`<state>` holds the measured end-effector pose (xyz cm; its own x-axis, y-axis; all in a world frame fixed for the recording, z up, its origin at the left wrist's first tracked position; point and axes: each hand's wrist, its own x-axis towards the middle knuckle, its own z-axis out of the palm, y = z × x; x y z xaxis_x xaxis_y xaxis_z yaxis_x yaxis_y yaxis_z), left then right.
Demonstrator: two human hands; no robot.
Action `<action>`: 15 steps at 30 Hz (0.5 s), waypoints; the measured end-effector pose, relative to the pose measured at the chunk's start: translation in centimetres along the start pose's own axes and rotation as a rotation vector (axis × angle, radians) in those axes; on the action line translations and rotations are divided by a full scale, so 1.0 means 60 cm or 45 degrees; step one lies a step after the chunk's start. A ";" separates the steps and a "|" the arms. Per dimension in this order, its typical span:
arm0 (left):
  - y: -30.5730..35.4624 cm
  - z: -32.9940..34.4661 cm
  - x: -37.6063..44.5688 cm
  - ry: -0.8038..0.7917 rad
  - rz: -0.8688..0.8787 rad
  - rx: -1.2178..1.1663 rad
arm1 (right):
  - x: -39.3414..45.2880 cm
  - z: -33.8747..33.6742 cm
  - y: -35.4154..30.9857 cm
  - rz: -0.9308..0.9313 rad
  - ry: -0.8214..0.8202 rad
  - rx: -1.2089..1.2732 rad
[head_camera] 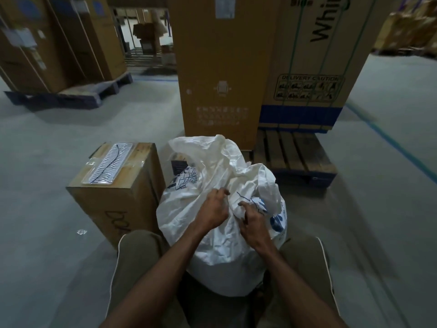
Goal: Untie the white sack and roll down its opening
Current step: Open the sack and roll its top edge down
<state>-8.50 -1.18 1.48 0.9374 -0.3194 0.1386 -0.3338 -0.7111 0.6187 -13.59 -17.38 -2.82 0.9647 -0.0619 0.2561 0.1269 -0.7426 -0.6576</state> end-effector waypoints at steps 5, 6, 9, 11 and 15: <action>0.034 0.007 0.041 -0.056 0.262 0.320 | -0.007 -0.006 0.009 0.038 0.024 0.034; 0.036 0.010 0.053 -0.059 0.337 0.380 | -0.009 -0.006 0.011 0.045 0.030 0.035; 0.067 -0.001 0.092 -0.123 0.380 0.497 | -0.012 -0.001 0.018 0.025 0.020 0.047; 0.083 -0.004 0.123 -0.151 0.348 0.662 | -0.013 -0.001 0.019 0.026 0.007 0.039; 0.065 0.009 0.166 -0.273 0.203 0.872 | -0.009 -0.004 0.016 0.072 0.029 0.021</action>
<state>-0.50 -7.47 4.86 0.8557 -0.5173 -0.0111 -0.5174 -0.8553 -0.0276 -14.02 -18.25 -3.42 0.9650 -0.1185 0.2341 0.0765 -0.7264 -0.6830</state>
